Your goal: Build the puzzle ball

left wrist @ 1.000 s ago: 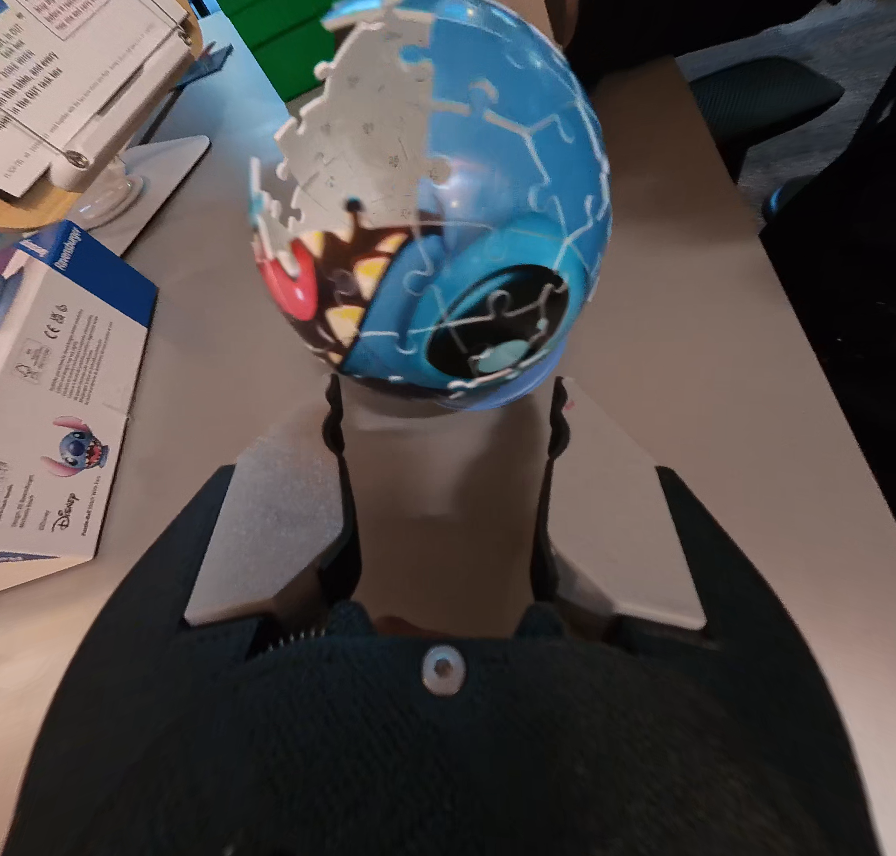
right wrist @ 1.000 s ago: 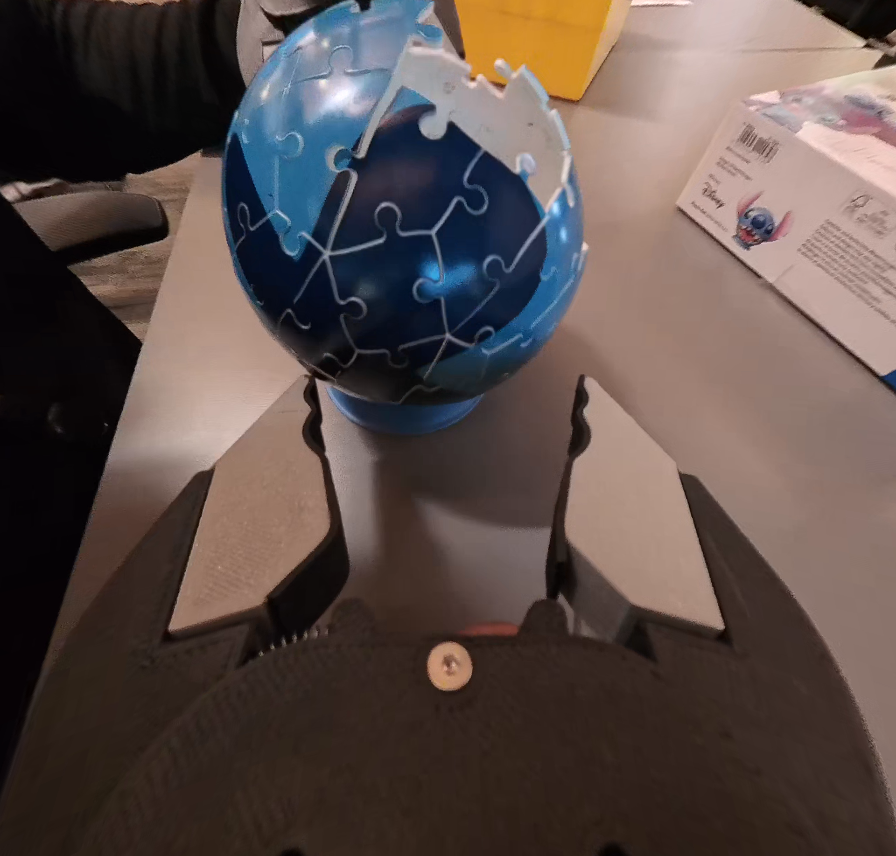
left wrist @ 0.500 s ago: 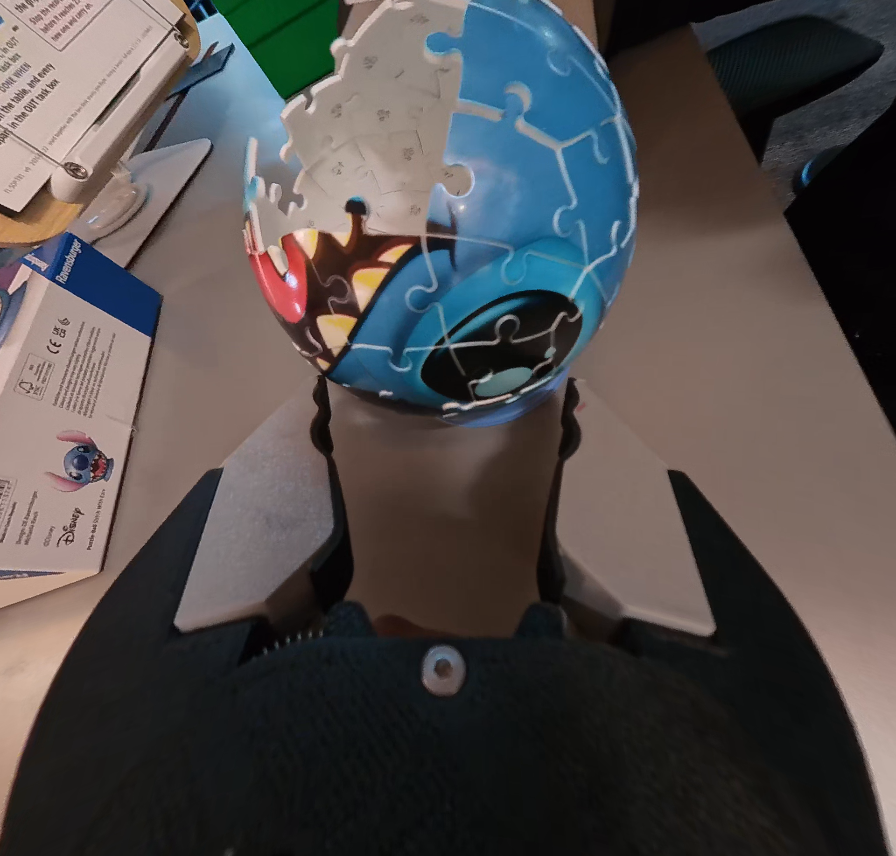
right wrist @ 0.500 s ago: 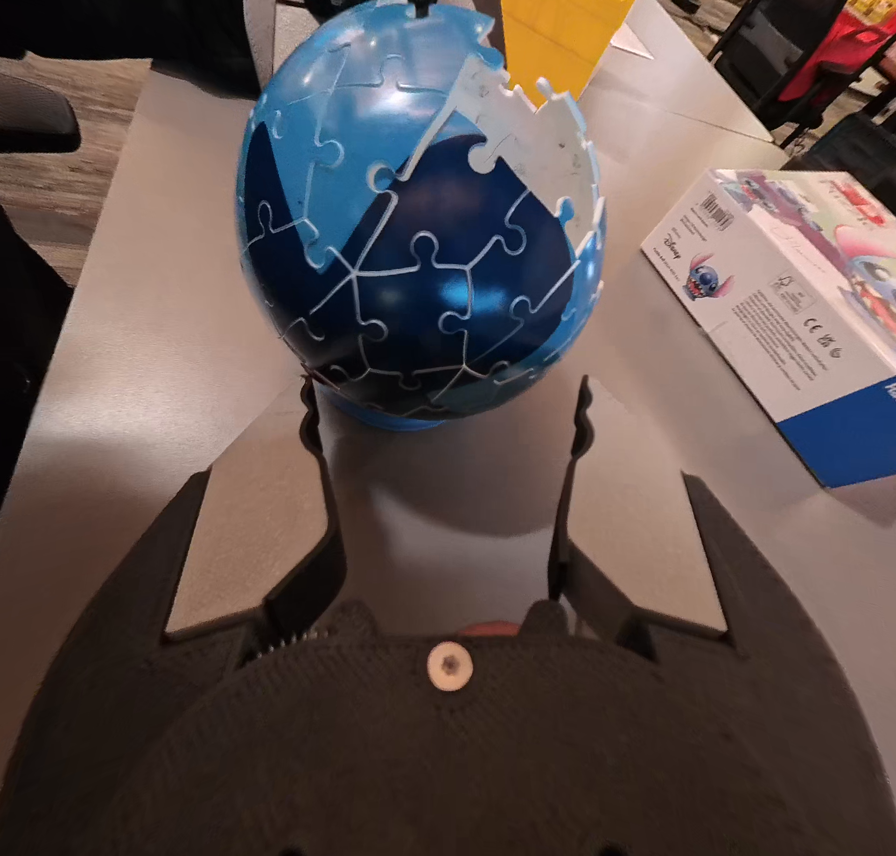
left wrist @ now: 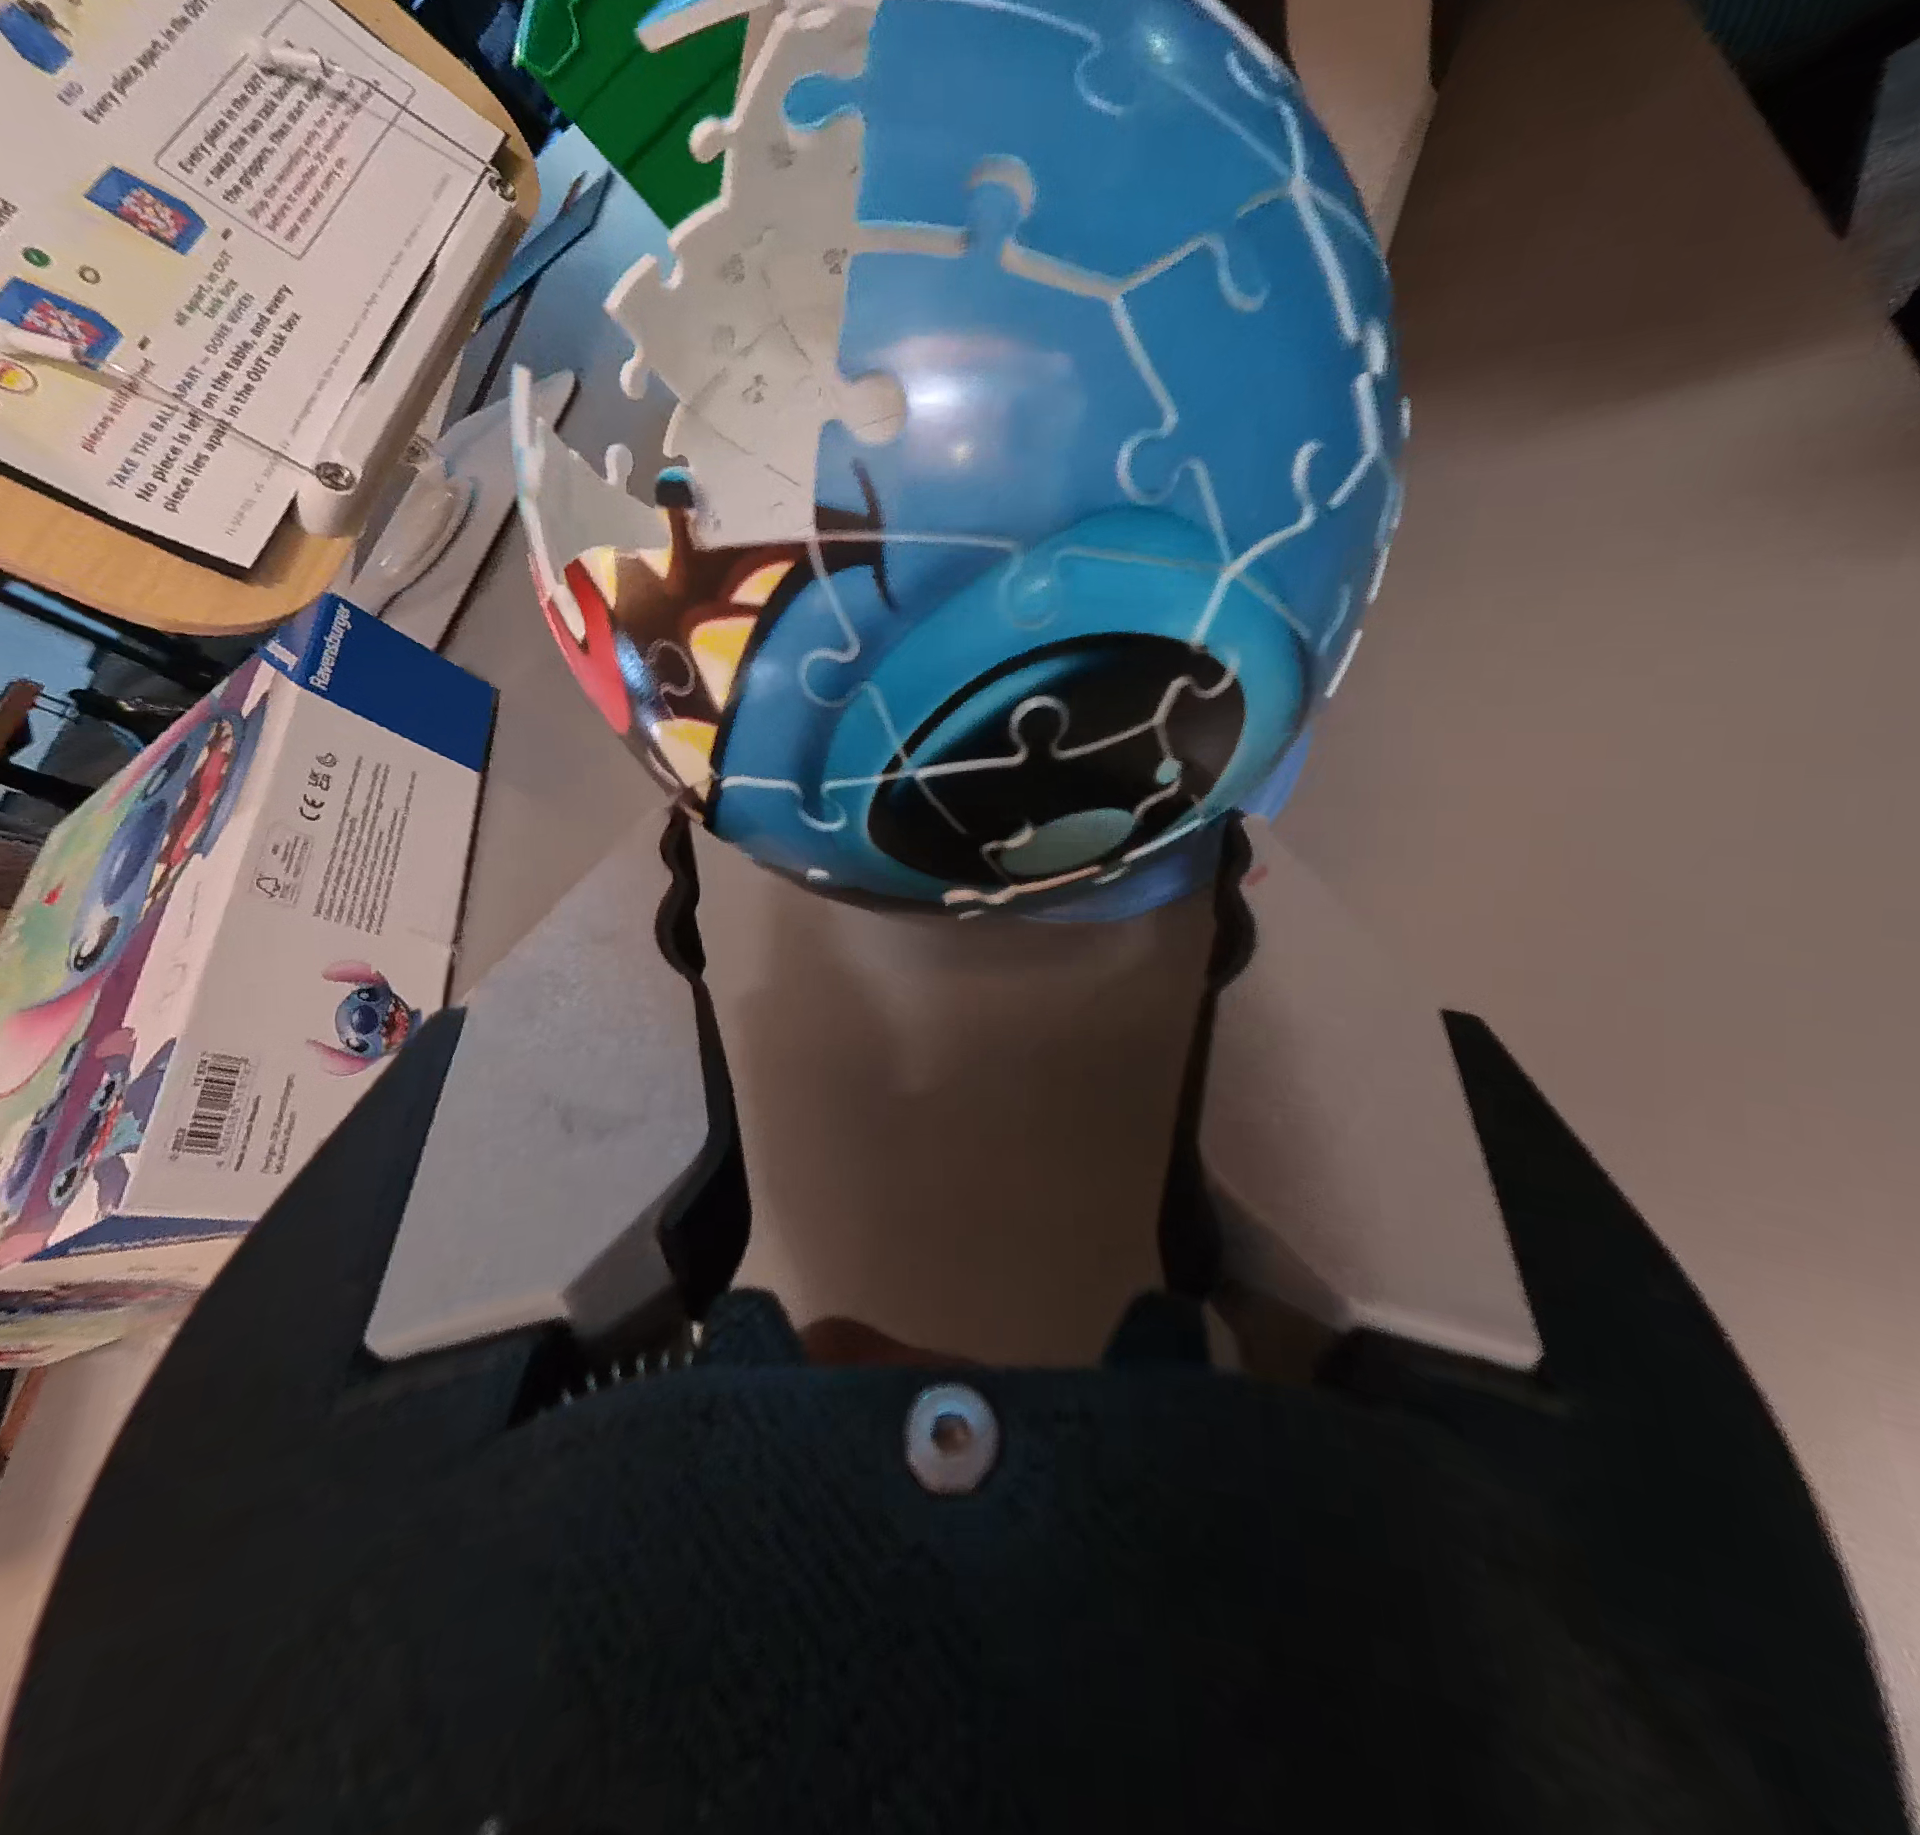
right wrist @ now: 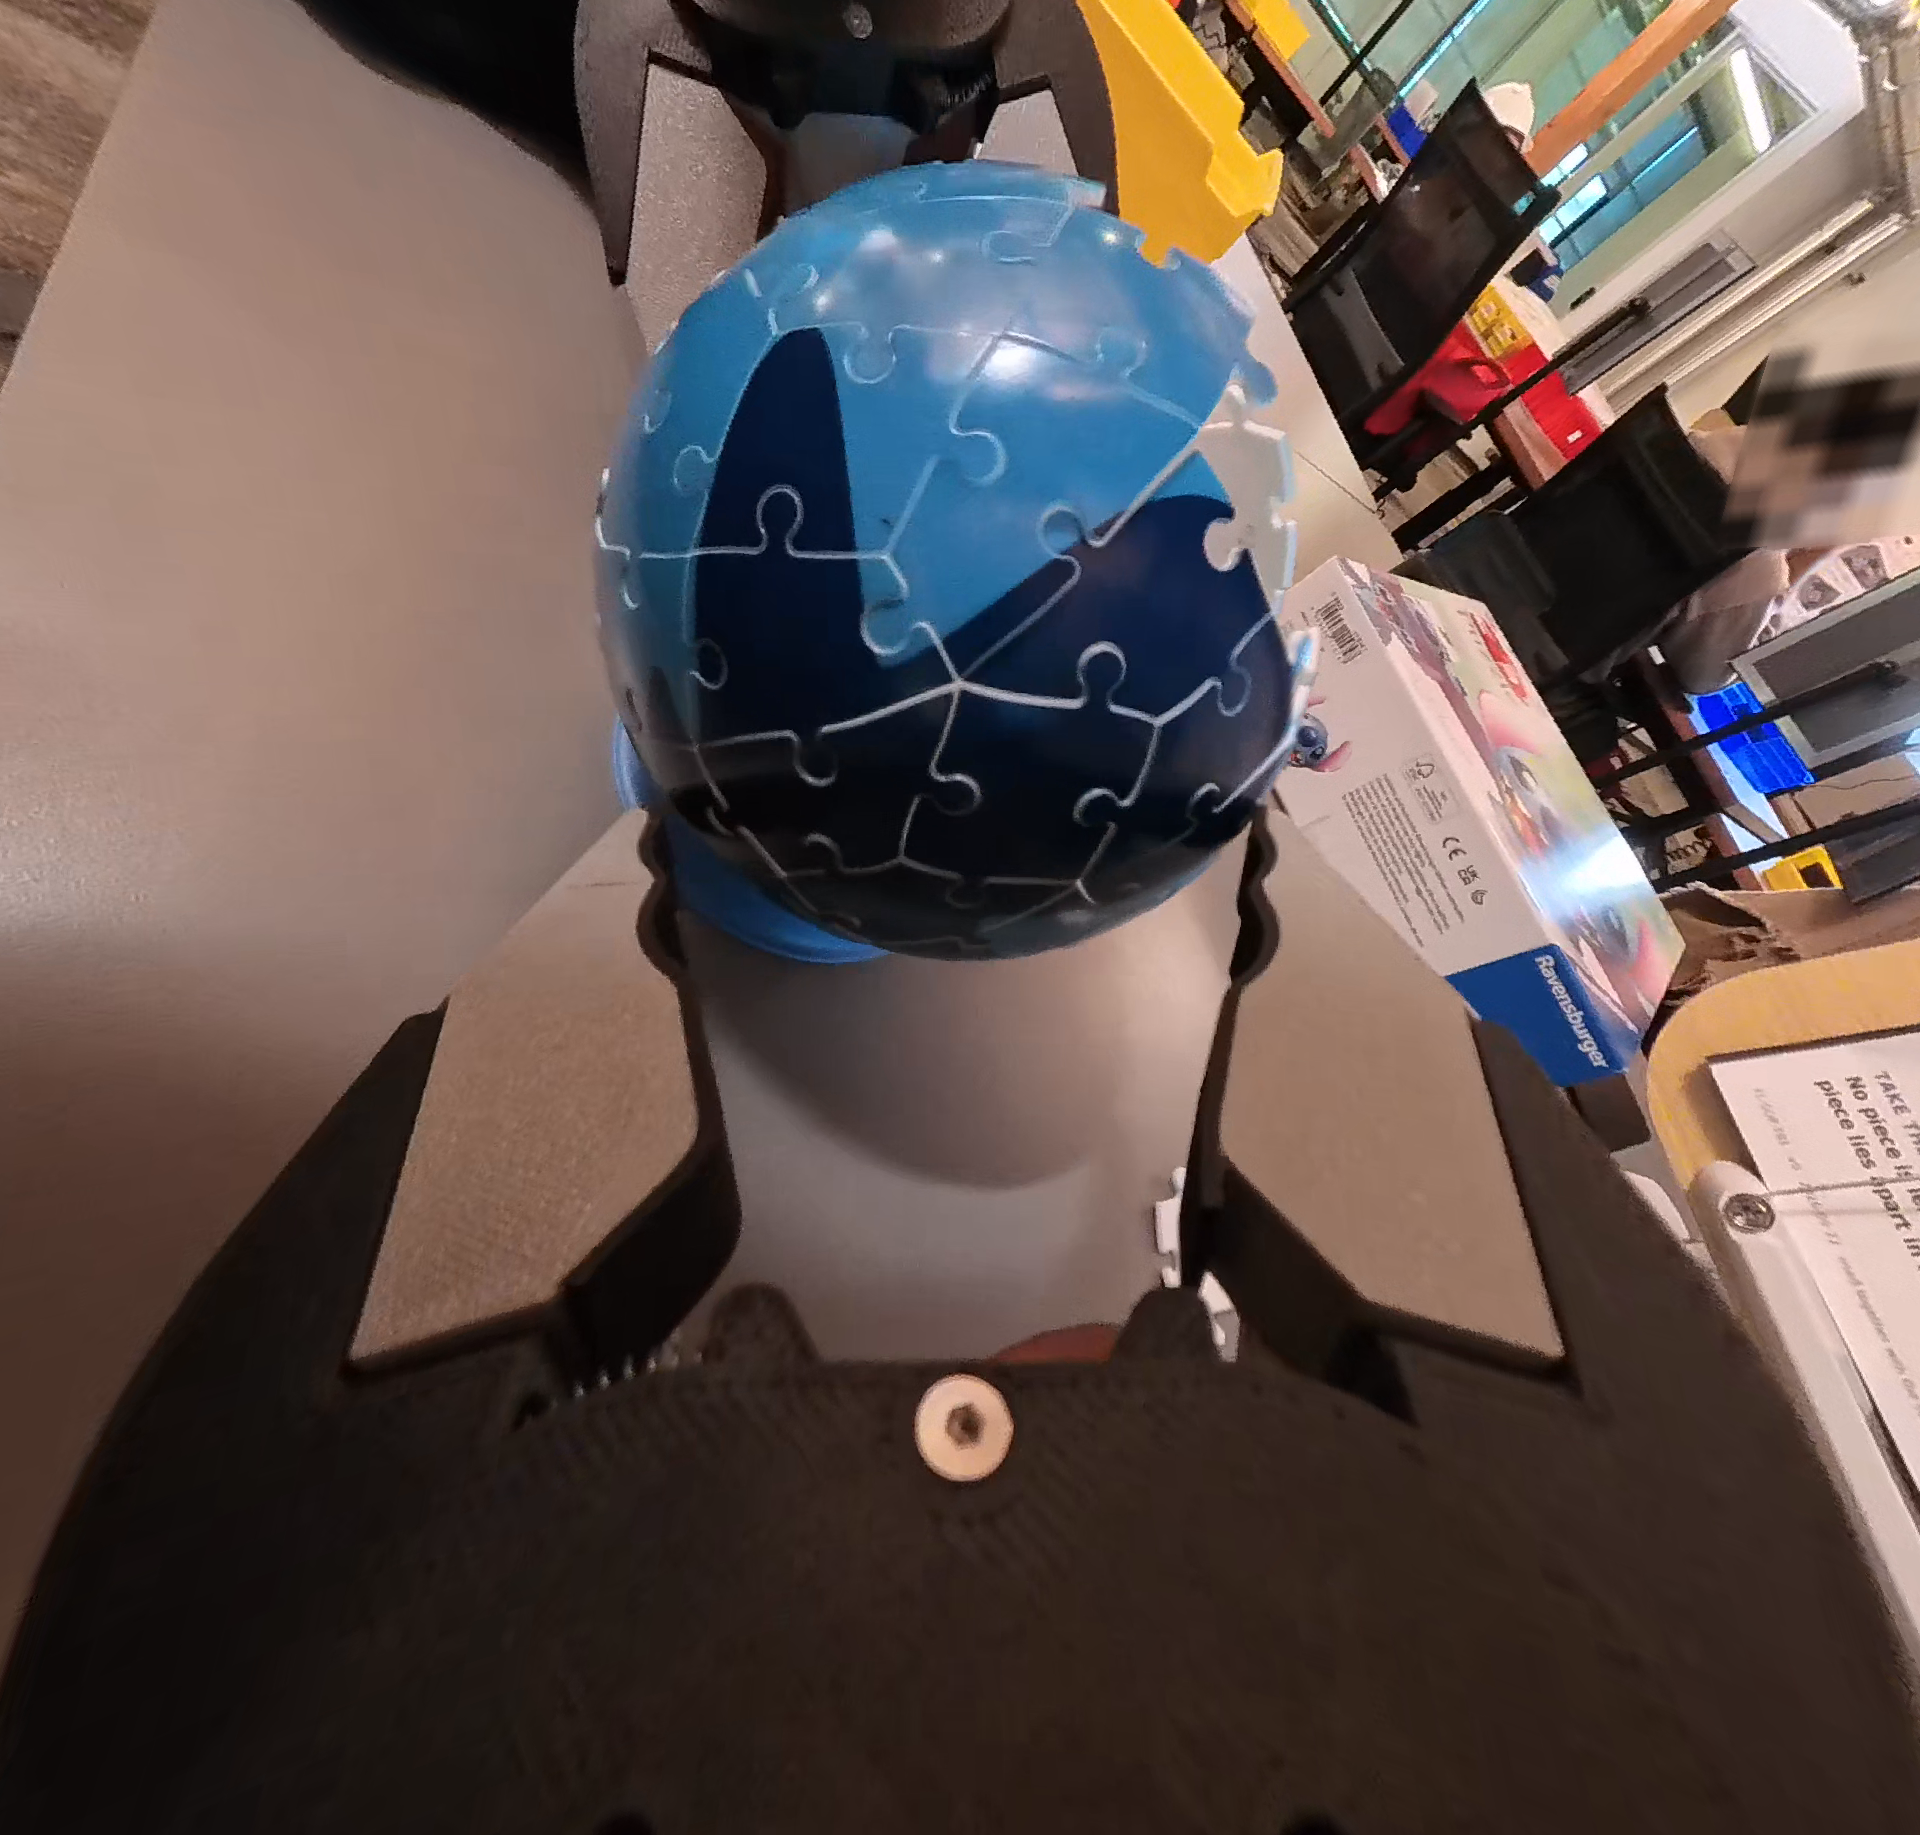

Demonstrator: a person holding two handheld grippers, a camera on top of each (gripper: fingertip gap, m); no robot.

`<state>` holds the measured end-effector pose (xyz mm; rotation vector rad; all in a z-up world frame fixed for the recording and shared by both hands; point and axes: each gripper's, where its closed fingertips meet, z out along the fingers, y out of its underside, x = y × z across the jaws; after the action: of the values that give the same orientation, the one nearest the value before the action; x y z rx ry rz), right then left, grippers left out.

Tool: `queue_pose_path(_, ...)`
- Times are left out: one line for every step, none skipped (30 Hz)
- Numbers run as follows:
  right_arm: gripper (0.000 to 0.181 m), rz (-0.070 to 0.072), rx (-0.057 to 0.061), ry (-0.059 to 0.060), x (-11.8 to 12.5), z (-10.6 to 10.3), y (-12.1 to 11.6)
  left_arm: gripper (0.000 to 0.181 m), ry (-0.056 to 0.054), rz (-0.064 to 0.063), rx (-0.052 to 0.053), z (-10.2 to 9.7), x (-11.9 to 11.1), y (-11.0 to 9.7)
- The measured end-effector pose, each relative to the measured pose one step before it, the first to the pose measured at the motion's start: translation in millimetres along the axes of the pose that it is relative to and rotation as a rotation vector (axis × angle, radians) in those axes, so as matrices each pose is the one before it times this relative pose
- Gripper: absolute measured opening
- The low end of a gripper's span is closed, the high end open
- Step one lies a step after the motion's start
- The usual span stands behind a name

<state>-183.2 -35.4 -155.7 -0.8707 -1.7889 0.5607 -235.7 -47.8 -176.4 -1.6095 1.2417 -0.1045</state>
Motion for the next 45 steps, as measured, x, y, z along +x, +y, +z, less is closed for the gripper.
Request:
queue_pose_path(0.105, 0.0018, -0.0011, 0.0025, 0.77, 0.69, -0.07, 0.098, -0.0051, 0.0035, -0.0026, 0.06, -0.37, 0.10)
queue_pose_path(0.105, 0.0036, -0.0018, 0.0010, 0.66, 0.65, 0.21, 0.098, -0.0039, -0.0031, -0.0046, -0.04, -0.74, 0.62)
queue_pose_path(0.106, 0.0064, -0.0015, -0.0018, 0.33, 0.78, 0.32, 0.098, 0.0018, -0.0048, -0.0018, -0.15, -0.12, 0.19)
queue_pose_path(0.106, 0.0098, 0.0006, -0.0053, -0.12, 0.53, 0.02, 0.098, 0.0045, -0.0065, -0.0014, -0.47, 0.04, -0.11)
queue_pose_path(0.106, 0.0125, 0.0007, -0.0077, -0.21, 0.47, 0.08, 0.098, 0.0081, -0.0122, 0.0007, -0.55, 0.35, -0.44)
queue_pose_path(0.106, 0.0179, 0.0008, -0.0115, -0.35, 0.48, 0.33, 0.098, 0.0096, -0.0145, 0.0033, -0.84, 0.60, -0.87)
queue_pose_path(0.106, 0.0246, 0.0014, -0.0159, -0.54, 0.49, 0.83, 0.098, 0.0112, -0.0183, 0.0066, -1.03, 0.74, -1.57)
queue_pose_path(0.106, 0.0290, 0.0032, -0.0193, -0.61, 0.37, 0.76, 0.098, 0.0132, -0.0228, 0.0114, -1.48, 0.84, -2.48)
queue_pose_path(0.107, 0.0329, 0.0053, -0.0211, -0.49, 0.27, 0.67, 0.098, 0.0121, -0.0243, 0.0133, -1.87, 0.56, -2.91)
queue_pose_path(0.106, 0.0346, 0.0070, -0.0215, -0.21, 0.09, 0.33, 0.097, 0.0099, -0.0223, 0.0147, -2.13, 0.14, -3.25)
queue_pose_path(0.106, 0.0351, 0.0089, -0.0231, -0.46, 0.00, -0.08, 0.097, 0.0077, -0.0178, 0.0176, -2.56, 0.11, -3.65)
queue_pose_path(0.106, 0.0375, 0.0100, -0.0262, -0.69, 0.17, -0.41, 0.097, 0.0046, -0.0118, 0.0153, -2.41, 0.17, -3.21)
queue_pose_path(0.106, 0.0398, 0.0077, -0.0286, -0.91, 0.33, 0.01, 0.097, 0.0002, -0.0060, 0.0120, -2.09, -0.16, -2.61)
queue_pose_path(0.106, 0.0396, 0.0041, -0.0312, -1.18, 0.72, 0.48, 0.097, 0.0003, -0.0020, 0.0083, -1.57, 0.43, -1.65)
queue_pose_path(0.106, 0.0347, 0.0001, -0.0307, -1.34, 0.76, 0.98, 0.097, 0.0019, -0.0040, 0.0042, -1.07, 0.64, -0.58)
queue_pose_path(0.106, 0.0278, -0.0047, -0.0260, -1.11, 1.03, 1.38, 0.097, 0.0029, -0.0071, -0.0022, -0.30, 0.57, 0.96)
queue_pose_path(0.106, 0.0206, -0.0076, -0.0200, -0.54, 0.78, 1.28, 0.096, 0.0035, -0.0064, -0.0092, 0.27, 0.54, 2.74)
queue_pose_path(0.106, 0.0157, -0.0030, -0.0147, -0.35, 0.64, 0.40, 0.096, 0.0009, -0.0020, -0.0099, 0.54, 0.08, 3.06)
queue_pose_path(0.107, 0.0132, 0.0033, -0.0118, -0.22, 0.20, -0.49, 0.095, -0.0024, 0.0018, -0.0004, 0.26, -0.24, 1.24)
queue_pose_path(0.107, 0.0088, 0.0034, -0.0080, -0.20, -0.06, -0.49, 0.094, 0.0005, -0.0007, -0.0034, 0.15, -0.09, 1.17)
queue_pose_path(0.107, 0.0026, 0.0016, -0.0015, 0.30, -0.04, -0.19, 0.094, 0.0007, -0.0021, 0.0016, -0.04, -0.24, 0.26)
queue_pose_path(0.107, -0.0036, -0.0003, 0.0060, 0.75, -0.11, 0.05, 0.094, 0.0009, 0.0001, 0.0016, 0.01, -0.08, 0.02)
queue_pose_path(0.109, -0.0093, 0.0008, 0.0133, 1.25, -0.25, -0.12, 0.093, -0.0016, 0.0046, 0.0014, 0.01, -0.11, -0.08)
queue_pose_path(0.112, -0.0127, 0.0032, 0.0175, 1.64, -0.56, -0.53, 0.094, -0.0050, 0.0074, 0.0009, -0.05, -0.30, 0.06)
queue_pose_path(0.113, -0.0135, 0.0023, 0.0173, 1.34, -0.58, -0.29, 0.093, -0.0061, 0.0087, -0.0016, -0.07, -0.30, 0.47)
queue_pose_path(0.114, -0.0137, -0.0006, 0.0131, 0.68, -0.56, 0.29, 0.093, -0.0041, 0.0086, -0.0043, 0.04, -0.04, 0.81)
queue_pose_path(0.113, -0.0138, -0.0029, 0.0080, -0.21, -0.24, 0.54, 0.093, 0.0014, 0.0057, -0.0049, 0.22, 0.74, 0.98)
queue_pose_path(0.113, -0.0132, -0.0038, 0.0029, -1.05, 0.12, 0.53, 0.093, 0.0007, 0.0032, -0.0066, 0.34, 0.36, 1.27)
queue_pose_path(0.113, -0.0125, -0.0052, 0.0009, -1.39, 0.35, 0.63, 0.094, -0.0003, 0.0012, -0.0061, 0.52, -0.01, 1.40)
queue_pose_path(0.112, -0.0130, -0.0048, 0.0027, -1.11, 0.52, 0.36, 0.094, 0.0033, -0.0030, -0.0035, 0.65, 0.36, 1.11)
queue_pose_path(0.111, -0.0121, -0.0041, 0.0047, -0.73, 0.72, 0.18, 0.095, 0.0031, -0.0069, -0.0013, 0.55, 0.16, 0.63)
queue_pose_path(0.111, -0.0090, -0.0053, 0.0072, -0.14, 0.80, 0.34, 0.095, 0.0011, -0.0091, 0.0011, 0.71, -0.23, 0.03)
queue_pose_path(0.111, -0.0045, -0.0047, 0.0082, 0.61, 0.74, 0.32, 0.096, 0.0023, -0.0094, 0.0031, 0.97, 0.17, -0.63)
queue_pose_path(0.110, 0.0024, -0.0019, 0.0060, 0.99, 0.74, -0.09, 0.097, 0.0068, -0.0106, 0.0050, 1.07, 1.24, -1.15)
queue_pose_path(0.108, 0.0089, -0.0018, -0.0010, 0.63, 0.69, 0.11, 0.100, -0.0034, -0.0097, 0.0014, 1.50, -0.12, -0.79)
queue_pose_path(0.109, 0.0132, -0.0042, -0.0100, -0.34, 0.77, 0.45, 0.100, -0.0104, -0.0033, -0.0062, 1.70, -1.23, 0.39)
queue_pose_path(0.110, 0.0154, -0.0034, -0.0117, -0.45, 0.76, 0.40, 0.101, -0.0030, -0.0001, -0.0113, 1.67, -0.01, 1.13)
queue_pose_path(0.110, 0.0158, 0.0004, -0.0114, -0.47, 0.18, -0.21, 0.102, -0.0026, -0.0014, -0.0080, 1.15, -0.06, 0.63)
queue_pose_path(0.110, 0.0163, 0.0027, -0.0113, -0.28, -0.05, -0.44, 0.102, 0.0008, -0.0073, -0.0045, 0.74, 0.07, 0.26)
queue_pose_path(0.111, 0.0167, 0.0037, -0.0122, -0.37, -0.26, -0.36, 0.103, 0.0056, -0.0133, -0.0039, 0.45, 0.29, 0.17)
queue_pose_path(0.111, 0.0183, 0.0052, -0.0130, -0.32, -0.39, -0.59, 0.102, 0.0079, -0.0163, -0.0017, 0.09, 0.16, 0.08)
queue_pose_path(0.110, 0.0206, 0.0054, -0.0158, -0.40, -0.40, -0.50, 0.102, 0.0110, -0.0197, 0.0002, -0.11, 0.46, -0.07)
queue_pose_path(0.110, 0.0230, 0.0029, -0.0190, -0.43, -0.21, -0.05, 0.102, 0.0123, -0.0247, 0.0054, -0.41, 0.54, -0.98)
queue_pose_path(0.110, 0.0239, -0.0007, -0.0219, -0.54, -0.13, 0.28, 0.102, 0.0169, -0.0272, 0.0078, -0.66, 0.98, -1.35)
queue_pose_path(0.110, 0.0212, -0.0007, -0.0215, -0.81, -0.07, 0.32, 0.103, 0.0199, -0.0246, 0.0046, -0.79, 1.58, -0.79)
